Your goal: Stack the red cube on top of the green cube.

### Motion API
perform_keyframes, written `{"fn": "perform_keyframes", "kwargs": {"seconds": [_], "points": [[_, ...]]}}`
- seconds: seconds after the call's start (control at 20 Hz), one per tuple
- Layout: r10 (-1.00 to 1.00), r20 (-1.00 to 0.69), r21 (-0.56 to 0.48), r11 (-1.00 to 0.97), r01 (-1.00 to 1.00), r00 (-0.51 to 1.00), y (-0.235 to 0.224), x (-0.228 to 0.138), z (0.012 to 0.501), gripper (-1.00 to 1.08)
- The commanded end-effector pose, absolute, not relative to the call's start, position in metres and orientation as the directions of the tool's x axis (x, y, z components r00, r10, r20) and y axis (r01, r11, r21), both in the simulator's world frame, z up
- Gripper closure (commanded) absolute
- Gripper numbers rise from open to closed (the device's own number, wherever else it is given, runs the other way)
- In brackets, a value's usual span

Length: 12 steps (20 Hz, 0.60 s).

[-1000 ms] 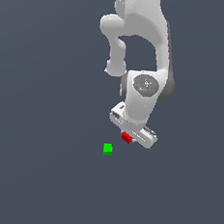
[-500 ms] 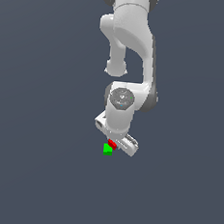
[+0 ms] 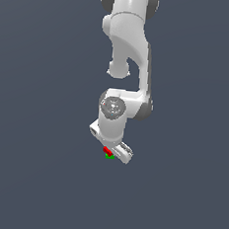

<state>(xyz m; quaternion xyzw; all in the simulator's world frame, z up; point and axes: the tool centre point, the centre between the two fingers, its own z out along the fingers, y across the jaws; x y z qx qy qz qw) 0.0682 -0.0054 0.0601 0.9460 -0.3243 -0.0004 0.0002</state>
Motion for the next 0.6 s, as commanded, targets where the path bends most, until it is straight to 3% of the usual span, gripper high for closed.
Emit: {"fn": "perform_keyframes", "kwargs": {"seconds": [0.0, 0.05, 0.1, 0.55], "points": [[-0.613, 0.0, 0.0, -0.79, -0.613, 0.79, -0.0037, 0.0686, 0.0613, 1.08], [-0.613, 0.0, 0.0, -0.79, -0.613, 0.79, -0.0034, 0.0685, 0.0615, 1.08], [-0.613, 0.0, 0.0, -0.79, -0.613, 0.79, -0.0034, 0.0685, 0.0615, -0.92], [-0.613, 0.0, 0.0, -0.79, -0.613, 0.79, -0.0034, 0.0685, 0.0615, -0.92]]}}
